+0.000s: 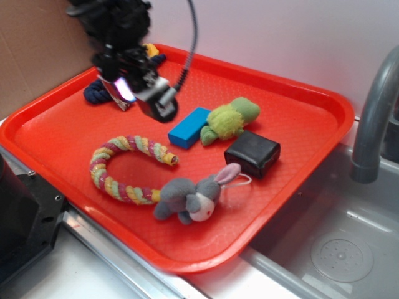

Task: Grab the blue block.

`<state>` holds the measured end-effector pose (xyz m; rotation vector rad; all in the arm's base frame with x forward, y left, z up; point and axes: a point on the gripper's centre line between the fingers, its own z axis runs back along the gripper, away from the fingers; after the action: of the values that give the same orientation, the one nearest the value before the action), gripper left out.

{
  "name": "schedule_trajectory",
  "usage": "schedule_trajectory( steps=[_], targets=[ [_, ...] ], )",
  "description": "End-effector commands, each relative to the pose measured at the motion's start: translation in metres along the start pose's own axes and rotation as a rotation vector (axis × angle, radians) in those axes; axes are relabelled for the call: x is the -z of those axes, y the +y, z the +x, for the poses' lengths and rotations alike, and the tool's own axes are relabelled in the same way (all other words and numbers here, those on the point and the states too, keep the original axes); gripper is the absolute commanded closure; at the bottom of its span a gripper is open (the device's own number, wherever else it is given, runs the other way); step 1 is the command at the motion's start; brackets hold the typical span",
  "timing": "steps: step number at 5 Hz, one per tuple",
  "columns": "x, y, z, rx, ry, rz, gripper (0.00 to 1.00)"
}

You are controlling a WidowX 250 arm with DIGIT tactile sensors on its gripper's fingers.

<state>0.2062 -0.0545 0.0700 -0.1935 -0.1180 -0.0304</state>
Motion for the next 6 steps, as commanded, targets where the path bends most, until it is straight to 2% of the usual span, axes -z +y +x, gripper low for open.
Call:
schedule_trajectory(
  steps=[1,3,4,5,6],
  targets=[
    [0.040,-0.004,0.028,0.059,0.062,0.089,0.00],
    [0.063,-0.008,0.034,0.095,0.129,0.095,0.00],
    [0.055,0.002,0.042,0.051,0.114,0.101,0.56],
    [0.041,0.009,0.042,0.021,0.097,0.133,1.00],
    [0.022,0.010,0.035,0.008,0.083,0.165,1.00]
  ],
)
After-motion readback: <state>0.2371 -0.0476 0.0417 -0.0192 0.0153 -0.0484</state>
